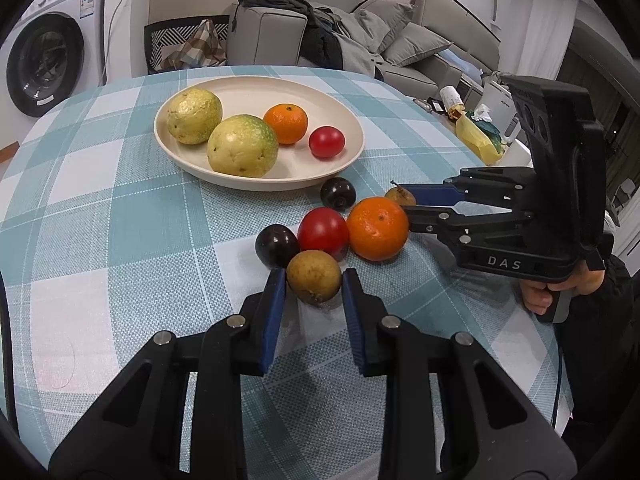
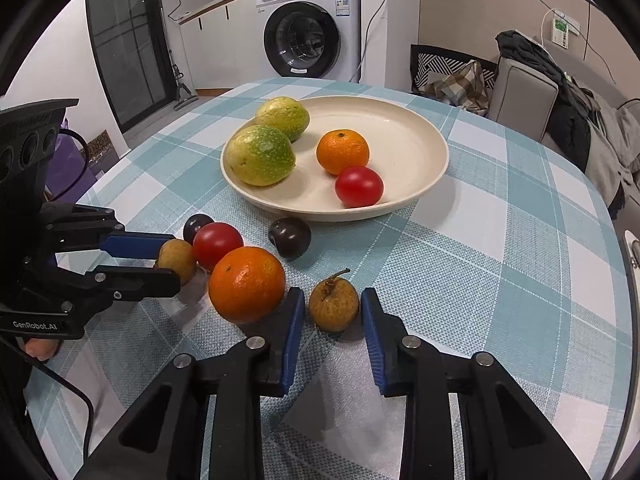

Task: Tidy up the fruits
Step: 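Grasp the small brown pear with the right tool while the left tool grasps a brown round fruit, then carry the brown pear with the right tool while the left tool carries the brown round fruit to the plate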

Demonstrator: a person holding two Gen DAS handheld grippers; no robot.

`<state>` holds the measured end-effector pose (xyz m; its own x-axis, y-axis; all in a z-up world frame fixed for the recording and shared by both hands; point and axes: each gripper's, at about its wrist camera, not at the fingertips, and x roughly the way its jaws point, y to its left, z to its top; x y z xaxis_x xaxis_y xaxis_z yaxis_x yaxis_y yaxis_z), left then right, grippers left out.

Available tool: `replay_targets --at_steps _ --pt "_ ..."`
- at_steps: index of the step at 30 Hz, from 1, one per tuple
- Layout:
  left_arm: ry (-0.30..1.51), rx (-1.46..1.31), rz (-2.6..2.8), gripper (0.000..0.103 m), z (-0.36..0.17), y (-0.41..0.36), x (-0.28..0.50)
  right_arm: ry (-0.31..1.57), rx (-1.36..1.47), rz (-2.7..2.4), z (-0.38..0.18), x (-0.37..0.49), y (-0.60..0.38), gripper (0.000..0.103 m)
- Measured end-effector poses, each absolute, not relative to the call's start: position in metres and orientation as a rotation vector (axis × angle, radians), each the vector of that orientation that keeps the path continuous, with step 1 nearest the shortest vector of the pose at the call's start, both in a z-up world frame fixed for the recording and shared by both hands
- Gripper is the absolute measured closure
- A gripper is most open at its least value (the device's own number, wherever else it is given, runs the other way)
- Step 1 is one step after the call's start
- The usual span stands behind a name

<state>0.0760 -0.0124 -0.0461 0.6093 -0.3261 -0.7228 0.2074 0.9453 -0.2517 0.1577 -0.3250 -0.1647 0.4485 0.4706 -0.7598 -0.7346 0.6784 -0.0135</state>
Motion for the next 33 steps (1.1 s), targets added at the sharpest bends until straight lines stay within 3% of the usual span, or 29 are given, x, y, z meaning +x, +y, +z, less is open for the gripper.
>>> replay_targets --at_steps 3,33 --pt "0.859 -0.152 -0.309 0.077 -0.045 -0.011 0.076 0.812 -0.346 0.766 -0.164 0.160 -0.328 0.077" --pt "0.725 -0.202 -0.242 0.077 -0.023 0.011 0.070 0.669 -0.212 0.761 -0.138 0.154 -0.332 0.077"
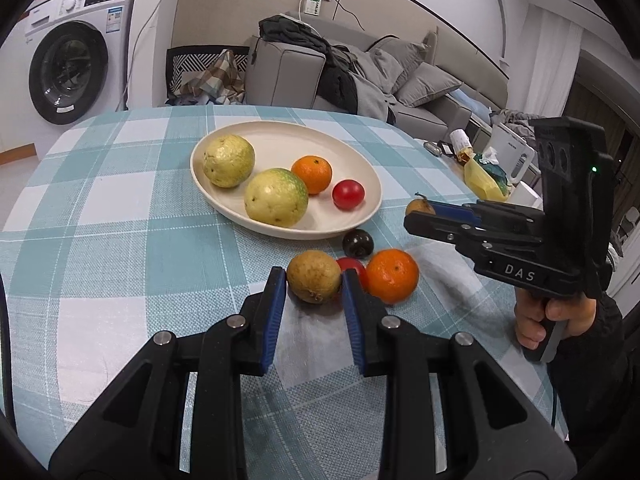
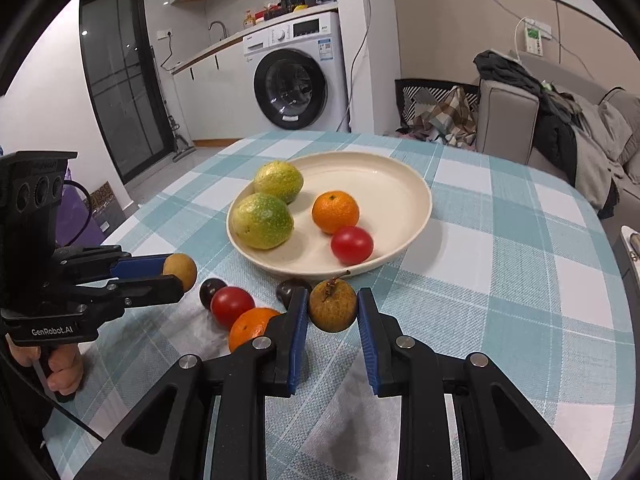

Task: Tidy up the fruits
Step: 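Carry the brown pear with the right tool while the left tool carries the brown round fruit to the plate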

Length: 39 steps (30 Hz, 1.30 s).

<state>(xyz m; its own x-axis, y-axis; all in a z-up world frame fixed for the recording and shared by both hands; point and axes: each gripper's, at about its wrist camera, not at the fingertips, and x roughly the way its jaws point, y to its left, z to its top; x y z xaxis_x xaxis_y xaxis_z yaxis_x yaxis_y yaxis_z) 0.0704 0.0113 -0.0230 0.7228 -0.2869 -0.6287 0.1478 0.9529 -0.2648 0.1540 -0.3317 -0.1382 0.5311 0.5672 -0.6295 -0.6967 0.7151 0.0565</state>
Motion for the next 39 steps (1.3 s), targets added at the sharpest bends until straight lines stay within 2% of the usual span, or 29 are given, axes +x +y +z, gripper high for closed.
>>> replay_targets --at_steps 15,39 --pt "0.698 -0.142 -0.203 0.077 -0.007 -0.005 0.109 0.632 -0.132 0.770 -0.130 0.157 -0.330 0.077" --pt "0.748 -0.100 -0.178 0.077 -0.029 -0.010 0.148 0.680 -0.123 0.779 -0.133 0.177 -0.310 0.077"
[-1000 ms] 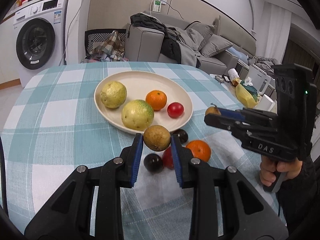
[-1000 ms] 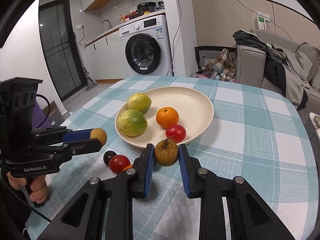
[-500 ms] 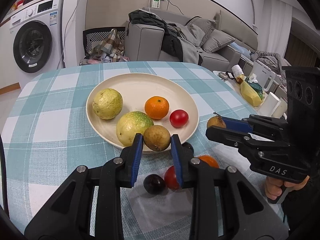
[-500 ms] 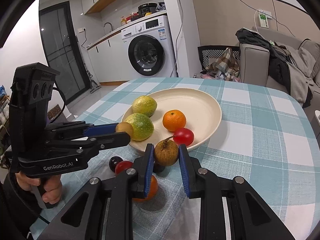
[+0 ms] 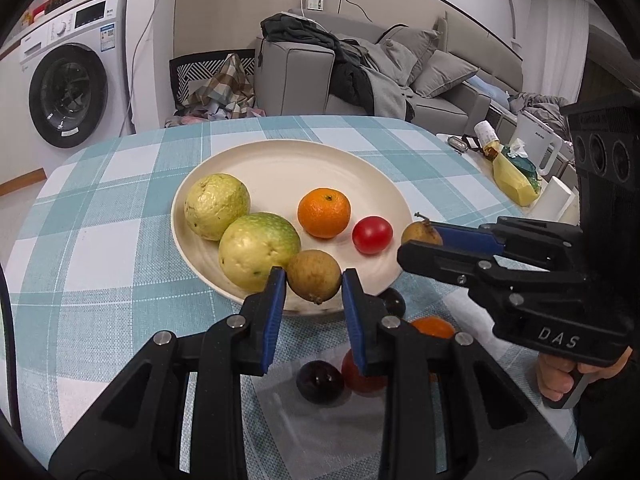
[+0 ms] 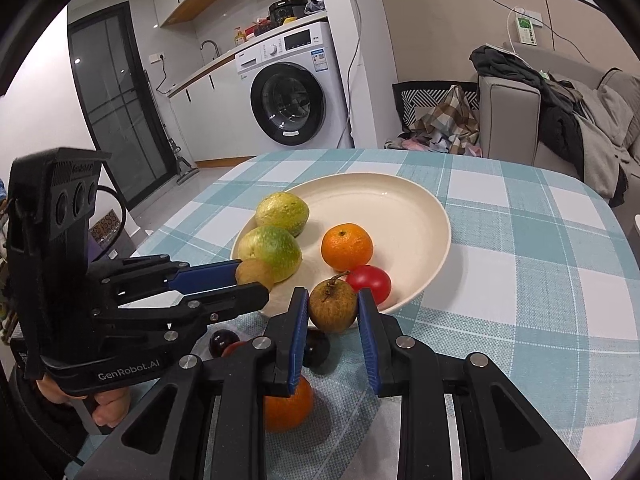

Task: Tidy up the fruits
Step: 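Carry the brown pear with the right tool while the left tool carries the brown round fruit to the plate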

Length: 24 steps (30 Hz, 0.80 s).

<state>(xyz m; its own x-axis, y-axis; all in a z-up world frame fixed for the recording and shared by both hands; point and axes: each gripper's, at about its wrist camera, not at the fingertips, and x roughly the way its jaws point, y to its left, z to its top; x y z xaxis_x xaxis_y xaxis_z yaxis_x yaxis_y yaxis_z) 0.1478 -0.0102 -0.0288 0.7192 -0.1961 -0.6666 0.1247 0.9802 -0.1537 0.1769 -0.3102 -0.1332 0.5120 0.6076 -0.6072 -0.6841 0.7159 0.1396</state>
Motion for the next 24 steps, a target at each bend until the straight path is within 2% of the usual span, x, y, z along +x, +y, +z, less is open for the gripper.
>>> replay_targets --at_steps 24 --pt "0.744 -0.124 -0.116 0.077 -0.033 0.004 0.153 0.729 -0.153 0.778 -0.145 0.183 -0.288 0.077"
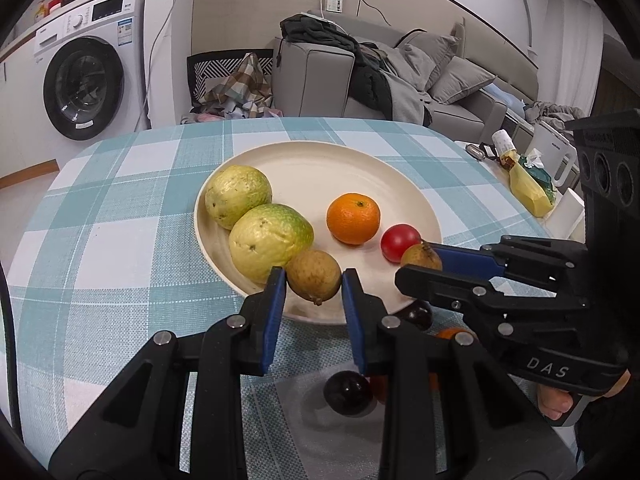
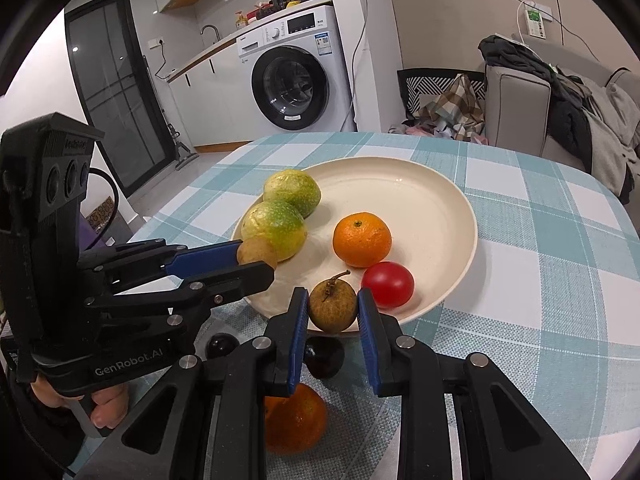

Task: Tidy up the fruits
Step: 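Carry the brown pear with the right tool while the left tool carries the brown round fruit to the plate, then lower both brown fruits onto the plate and open both tools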

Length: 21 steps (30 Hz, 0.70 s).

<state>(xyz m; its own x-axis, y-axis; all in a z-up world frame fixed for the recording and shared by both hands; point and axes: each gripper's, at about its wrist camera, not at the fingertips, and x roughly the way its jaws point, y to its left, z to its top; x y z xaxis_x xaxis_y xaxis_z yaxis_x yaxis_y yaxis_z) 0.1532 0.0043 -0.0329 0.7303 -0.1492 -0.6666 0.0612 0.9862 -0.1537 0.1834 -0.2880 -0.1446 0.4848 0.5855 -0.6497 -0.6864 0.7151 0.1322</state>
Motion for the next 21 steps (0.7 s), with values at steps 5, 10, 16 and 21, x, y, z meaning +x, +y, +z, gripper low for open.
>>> replay_targets --at_steps 5,10,16,21 --pt "0.746 -0.128 -0.110 0.077 -0.0333 0.0057 0.1534 0.729 -0.164 0.760 -0.1450 0.1856 -0.2851 0.077" --pt "0.750 -0.121 -0.104 0.077 -0.0340 0.0042 0.1555 0.739 -0.150 0.746 -0.1455 0.1911 -0.2842 0.077" --pt "0.749 -0.122 -0.105 0.077 -0.0341 0.0037 0.1558 0.738 -0.151 0.746 -0.1452 0.1906 -0.2845 0.077" --pt "0.739 -0.127 -0.100 0.077 -0.0332 0.0036 0.1547 0.729 -0.153 0.751 -0.1450 0.1874 -0.2871 0.076"
